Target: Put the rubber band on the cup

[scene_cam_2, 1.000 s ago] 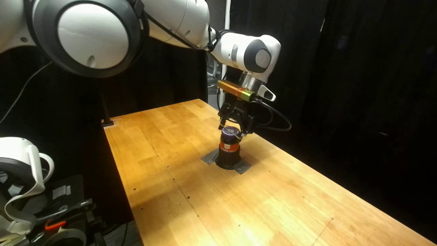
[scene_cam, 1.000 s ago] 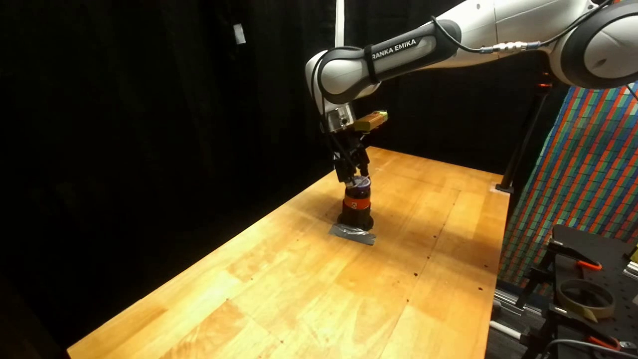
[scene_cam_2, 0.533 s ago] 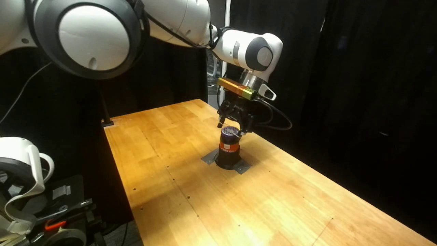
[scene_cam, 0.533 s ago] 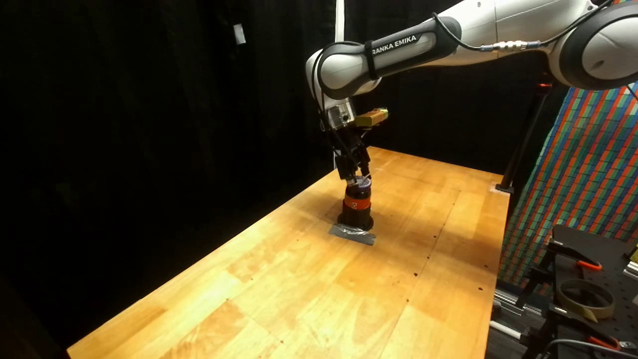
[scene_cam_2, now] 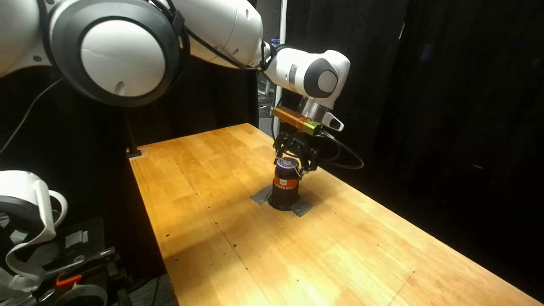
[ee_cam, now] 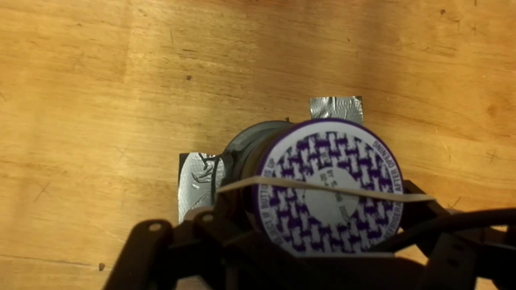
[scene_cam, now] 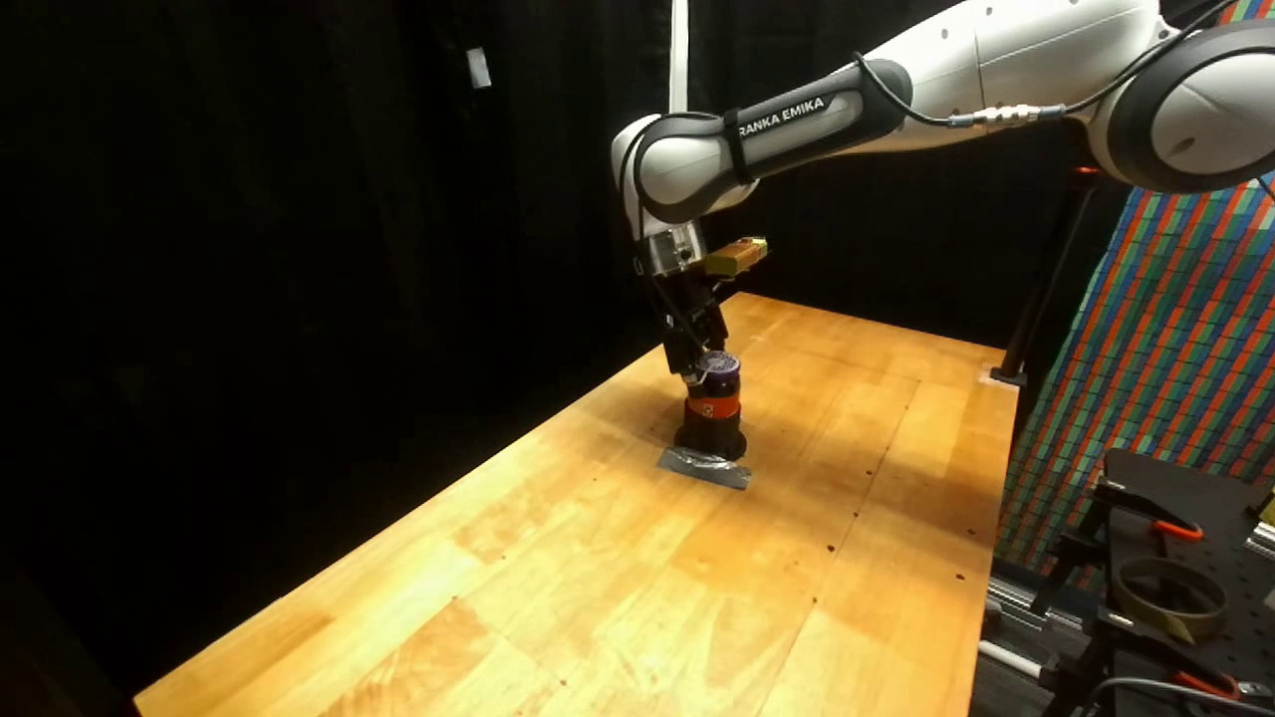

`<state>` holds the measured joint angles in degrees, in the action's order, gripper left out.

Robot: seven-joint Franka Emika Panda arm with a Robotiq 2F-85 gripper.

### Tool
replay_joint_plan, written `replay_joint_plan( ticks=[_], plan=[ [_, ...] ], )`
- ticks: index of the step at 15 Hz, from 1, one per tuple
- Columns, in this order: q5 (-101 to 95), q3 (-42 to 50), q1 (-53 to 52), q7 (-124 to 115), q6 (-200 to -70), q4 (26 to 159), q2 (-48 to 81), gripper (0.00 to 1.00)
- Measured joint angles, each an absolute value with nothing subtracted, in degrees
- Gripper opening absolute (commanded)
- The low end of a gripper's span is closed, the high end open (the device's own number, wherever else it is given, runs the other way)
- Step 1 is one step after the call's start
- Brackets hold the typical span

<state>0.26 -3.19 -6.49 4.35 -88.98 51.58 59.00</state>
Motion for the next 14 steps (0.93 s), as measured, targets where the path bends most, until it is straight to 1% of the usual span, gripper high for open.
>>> replay_joint_plan(
  ticks=[6, 11, 14],
  plan=[
    [0.26, -3.20, -6.42, 5.19, -88.94, 54.22, 56.09, 1.00],
    [0.27, -3.20, -6.13, 5.83, -90.34, 62.05, 51.98, 1.00],
    [0.29, -3.20, -5.97, 5.93, -94.91, 67.45, 49.99, 1.00]
  ],
)
